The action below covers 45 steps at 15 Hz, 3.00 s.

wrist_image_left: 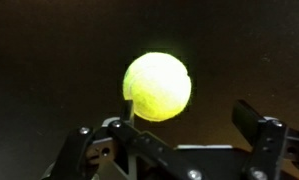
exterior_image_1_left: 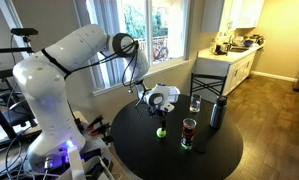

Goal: Put the ball in the cup

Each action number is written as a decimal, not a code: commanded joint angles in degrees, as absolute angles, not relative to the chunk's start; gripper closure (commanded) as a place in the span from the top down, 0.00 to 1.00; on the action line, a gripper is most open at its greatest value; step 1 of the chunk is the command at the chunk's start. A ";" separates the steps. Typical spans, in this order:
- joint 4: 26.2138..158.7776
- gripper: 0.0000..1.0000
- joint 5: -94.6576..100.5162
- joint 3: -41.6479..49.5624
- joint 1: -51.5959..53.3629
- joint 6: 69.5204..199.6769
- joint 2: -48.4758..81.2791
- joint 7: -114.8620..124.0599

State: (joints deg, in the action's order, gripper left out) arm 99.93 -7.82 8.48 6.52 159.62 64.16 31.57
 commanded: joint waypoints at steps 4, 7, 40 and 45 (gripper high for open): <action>100.08 1.00 -9.05 9.85 7.83 158.38 66.06 31.11; 100.03 1.00 -9.17 10.75 7.74 158.17 67.01 31.47; 120.46 0.42 -7.23 25.91 18.56 170.05 43.87 34.57; 124.63 0.42 -7.04 34.11 24.94 172.47 42.56 36.42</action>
